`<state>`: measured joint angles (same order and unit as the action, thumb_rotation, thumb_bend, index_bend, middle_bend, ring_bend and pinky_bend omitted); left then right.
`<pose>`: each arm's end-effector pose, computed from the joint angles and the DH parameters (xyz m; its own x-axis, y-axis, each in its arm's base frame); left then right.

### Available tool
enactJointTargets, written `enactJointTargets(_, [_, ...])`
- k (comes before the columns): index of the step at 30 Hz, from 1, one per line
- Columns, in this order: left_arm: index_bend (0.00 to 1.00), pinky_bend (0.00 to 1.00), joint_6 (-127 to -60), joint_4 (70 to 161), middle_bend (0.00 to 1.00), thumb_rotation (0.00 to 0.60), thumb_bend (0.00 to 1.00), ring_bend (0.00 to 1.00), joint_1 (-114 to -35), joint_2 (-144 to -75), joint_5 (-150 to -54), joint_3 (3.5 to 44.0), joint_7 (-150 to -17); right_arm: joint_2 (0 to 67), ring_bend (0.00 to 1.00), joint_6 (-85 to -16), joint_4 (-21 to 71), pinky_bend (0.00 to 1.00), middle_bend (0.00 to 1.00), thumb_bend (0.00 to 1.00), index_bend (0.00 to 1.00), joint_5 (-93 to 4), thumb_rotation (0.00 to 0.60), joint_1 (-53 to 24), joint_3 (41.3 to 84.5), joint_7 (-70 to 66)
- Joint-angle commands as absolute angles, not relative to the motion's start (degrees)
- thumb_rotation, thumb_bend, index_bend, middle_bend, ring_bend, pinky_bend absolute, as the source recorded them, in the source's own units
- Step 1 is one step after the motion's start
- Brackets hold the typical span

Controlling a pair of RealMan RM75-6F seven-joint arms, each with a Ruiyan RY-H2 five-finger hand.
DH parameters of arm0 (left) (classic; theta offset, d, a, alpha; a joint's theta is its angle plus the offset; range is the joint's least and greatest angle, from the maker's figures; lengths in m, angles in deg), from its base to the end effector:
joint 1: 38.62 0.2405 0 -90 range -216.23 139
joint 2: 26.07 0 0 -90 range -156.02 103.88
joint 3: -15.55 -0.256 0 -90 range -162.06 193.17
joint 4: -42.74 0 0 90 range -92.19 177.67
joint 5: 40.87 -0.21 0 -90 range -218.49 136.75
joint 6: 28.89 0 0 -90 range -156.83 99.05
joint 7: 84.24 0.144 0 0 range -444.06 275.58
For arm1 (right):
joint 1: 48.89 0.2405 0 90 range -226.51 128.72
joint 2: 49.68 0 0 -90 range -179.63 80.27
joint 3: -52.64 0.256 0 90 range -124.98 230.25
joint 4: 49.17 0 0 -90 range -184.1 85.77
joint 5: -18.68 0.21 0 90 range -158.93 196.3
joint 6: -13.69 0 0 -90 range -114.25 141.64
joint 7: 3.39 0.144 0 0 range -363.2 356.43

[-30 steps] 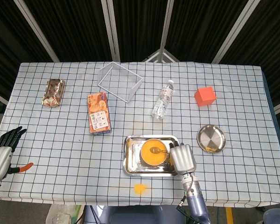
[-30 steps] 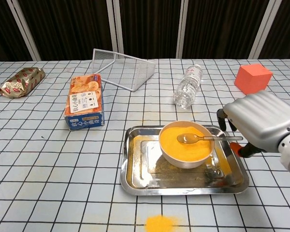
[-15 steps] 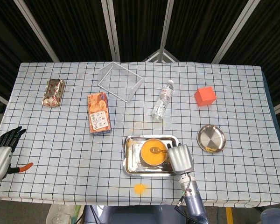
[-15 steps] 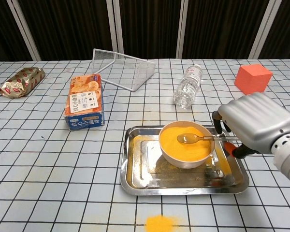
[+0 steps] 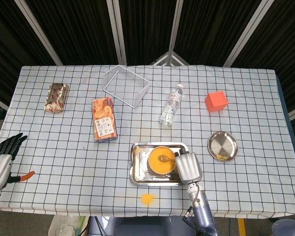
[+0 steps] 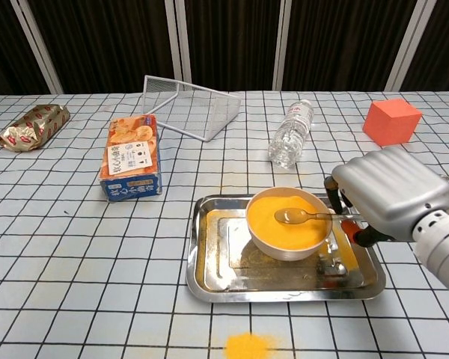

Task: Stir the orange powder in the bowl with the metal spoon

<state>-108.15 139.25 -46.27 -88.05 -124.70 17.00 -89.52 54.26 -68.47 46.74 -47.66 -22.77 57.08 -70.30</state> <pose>-0.3029 0.1886 0.1492 0.2747 0.1147 0.9547 0.9613 -0.0091 -0.2755 -0.1384 -0.2332 -0.0461 0.7358 -0.0629 0.6743 -0.6705 -0.2071 0.7124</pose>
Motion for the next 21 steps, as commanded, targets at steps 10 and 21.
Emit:
enactJointTargets(10, [0.00, 0.00, -108.11, 139.26, 0.00, 0.600, 0.01, 0.00, -46.28, -88.05, -124.61, 17.04, -89.46, 54.06, 0.63, -68.53, 46.94, 0.82, 0.47, 0.48, 0.53, -47.86, 0.600, -22.77, 57.30, -70.49])
enactJointTargets(21, [0.00, 0.00, -108.16, 139.28, 0.00, 0.600, 0.01, 0.00, -46.24, -88.02, -124.67, 17.02, -89.57, 54.36, 0.63, -68.45, 46.24, 0.82, 0.57, 0.52, 0.64, -48.74, 0.600, -22.87, 56.89, -70.04])
